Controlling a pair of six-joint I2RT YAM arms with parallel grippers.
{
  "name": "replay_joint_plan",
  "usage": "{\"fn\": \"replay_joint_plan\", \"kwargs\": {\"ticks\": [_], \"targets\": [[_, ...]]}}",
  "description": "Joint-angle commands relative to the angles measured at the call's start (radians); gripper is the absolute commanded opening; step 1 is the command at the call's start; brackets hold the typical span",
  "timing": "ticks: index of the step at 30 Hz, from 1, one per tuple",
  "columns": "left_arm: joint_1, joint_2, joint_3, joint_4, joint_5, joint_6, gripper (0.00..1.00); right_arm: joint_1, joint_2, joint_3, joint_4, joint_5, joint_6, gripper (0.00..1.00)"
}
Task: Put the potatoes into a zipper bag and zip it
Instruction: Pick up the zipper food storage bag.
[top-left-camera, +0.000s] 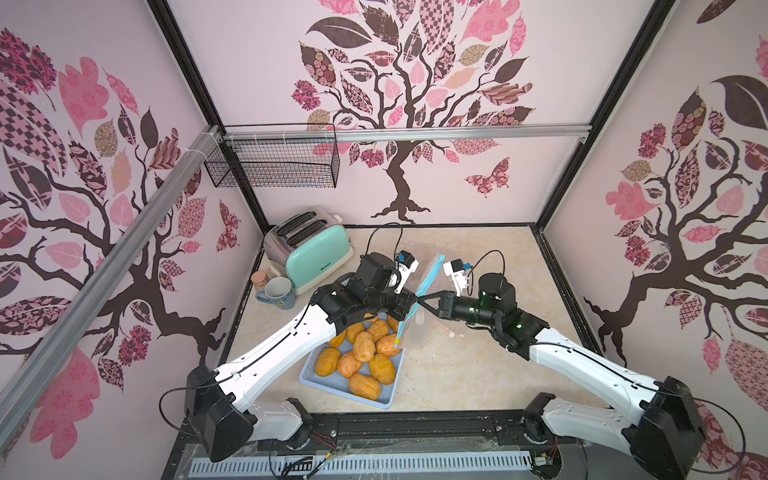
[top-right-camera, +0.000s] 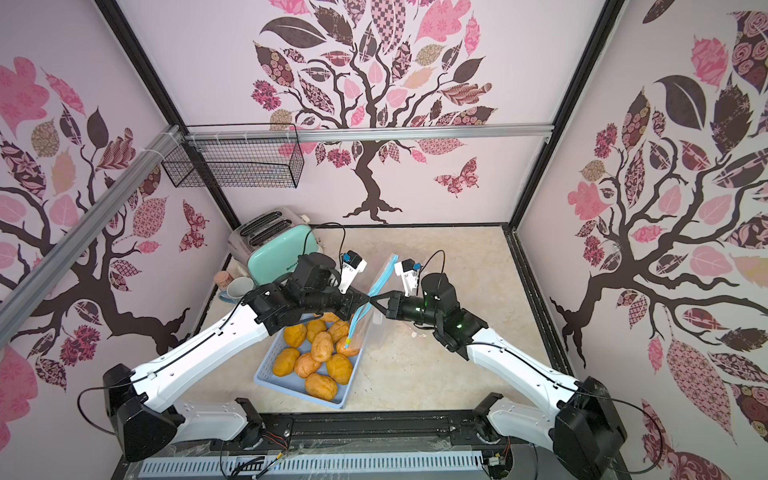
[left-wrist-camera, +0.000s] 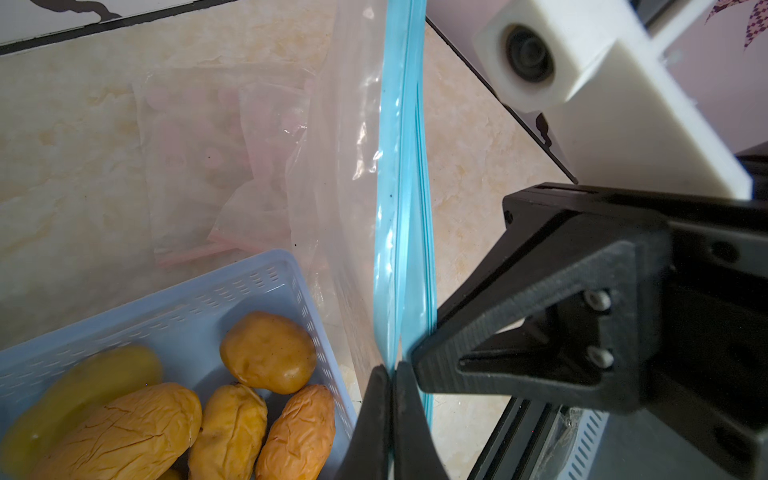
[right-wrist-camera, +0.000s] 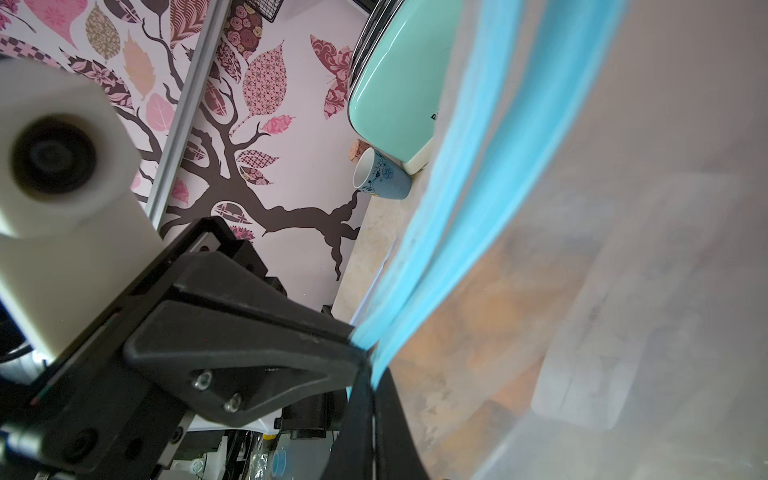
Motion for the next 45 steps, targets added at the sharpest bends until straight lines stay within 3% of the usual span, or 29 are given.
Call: {"fn": "replay_joint_plan", "kwargs": {"ticks": [1, 9, 13, 21, 28, 34, 45], "targets": [[0.001, -0.025, -0.04, 0.016, -0.04, -0.01, 0.02, 0.006, -0.006, 0.03, -0.013, -0.006, -0.017, 0.0], [0.001, 0.023, -0.014, -0.036, -0.087, -0.008, 0.31, 0.012, -0.016, 0.012, 0.029, -0.05, 0.018, 0.0], [0.001, 0.018, -0.023, -0.032, -0.097, -0.005, 0.37, 0.016, -0.018, 0.007, 0.026, -0.051, 0.014, 0.0], [0.001, -0.002, -0.029, -0.025, -0.153, -0.009, 0.32, 0.018, -0.015, -0.001, 0.001, -0.044, -0.003, 0.0], [-0.001, -0.036, -0.046, -0.006, -0.151, 0.024, 0.45, 0.019, -0.015, 0.001, -0.012, -0.035, -0.008, 0.0], [-0.005, -0.053, -0.054, -0.018, -0.255, 0.042, 0.49, 0.02, -0.012, 0.014, -0.049, -0.03, -0.022, 0.0], [-0.007, -0.011, -0.04, -0.028, -0.188, 0.035, 0.46, 0.023, -0.015, 0.013, -0.04, -0.041, -0.013, 0.0]]}}
